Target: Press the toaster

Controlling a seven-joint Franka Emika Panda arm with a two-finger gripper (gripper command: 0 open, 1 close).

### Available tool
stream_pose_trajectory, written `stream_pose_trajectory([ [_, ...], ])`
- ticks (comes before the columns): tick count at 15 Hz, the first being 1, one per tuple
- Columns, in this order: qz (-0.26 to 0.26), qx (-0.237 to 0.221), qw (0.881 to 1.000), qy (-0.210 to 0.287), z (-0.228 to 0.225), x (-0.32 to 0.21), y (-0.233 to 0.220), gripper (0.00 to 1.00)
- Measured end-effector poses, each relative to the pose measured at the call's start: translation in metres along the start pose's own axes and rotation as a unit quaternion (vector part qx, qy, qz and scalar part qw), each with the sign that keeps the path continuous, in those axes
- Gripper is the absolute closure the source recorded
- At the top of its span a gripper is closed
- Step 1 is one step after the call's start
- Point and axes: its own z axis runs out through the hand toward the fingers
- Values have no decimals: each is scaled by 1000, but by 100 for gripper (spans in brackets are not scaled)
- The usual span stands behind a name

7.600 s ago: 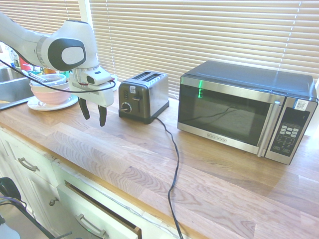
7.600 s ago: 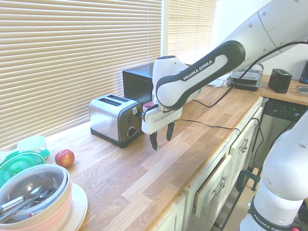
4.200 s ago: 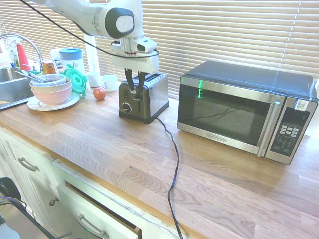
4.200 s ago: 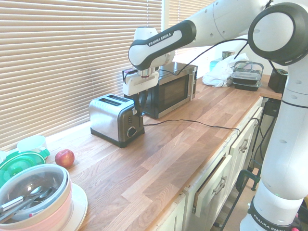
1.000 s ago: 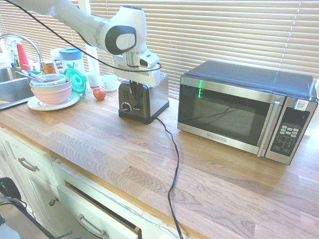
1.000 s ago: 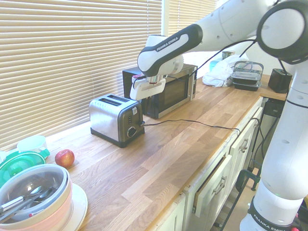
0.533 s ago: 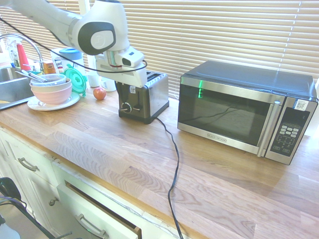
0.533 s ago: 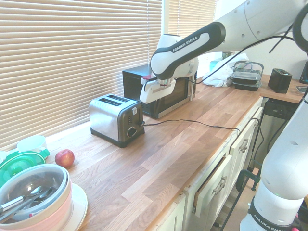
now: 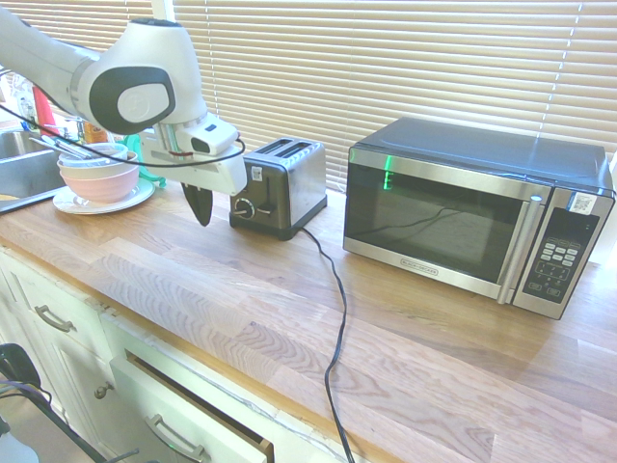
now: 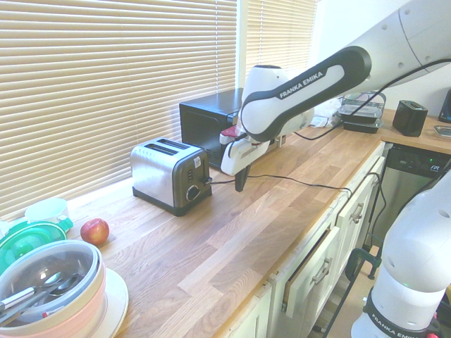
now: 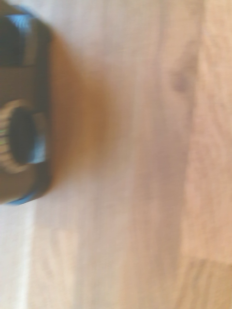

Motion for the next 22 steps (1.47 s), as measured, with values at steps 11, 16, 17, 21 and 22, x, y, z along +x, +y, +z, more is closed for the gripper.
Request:
stream_pose_trajectory([
  [11, -25, 7, 999, 19, -16, -40, 0, 0],
  [16, -25, 3, 1000, 9, -22, -42, -1, 0],
  [17, -25, 2, 1000, 7, -23, -42, -1, 0],
  [21, -26, 3, 1000, 4, -23, -44, -4, 0],
  [22, -27, 2, 1000, 3, -22, -44, -4, 0],
])
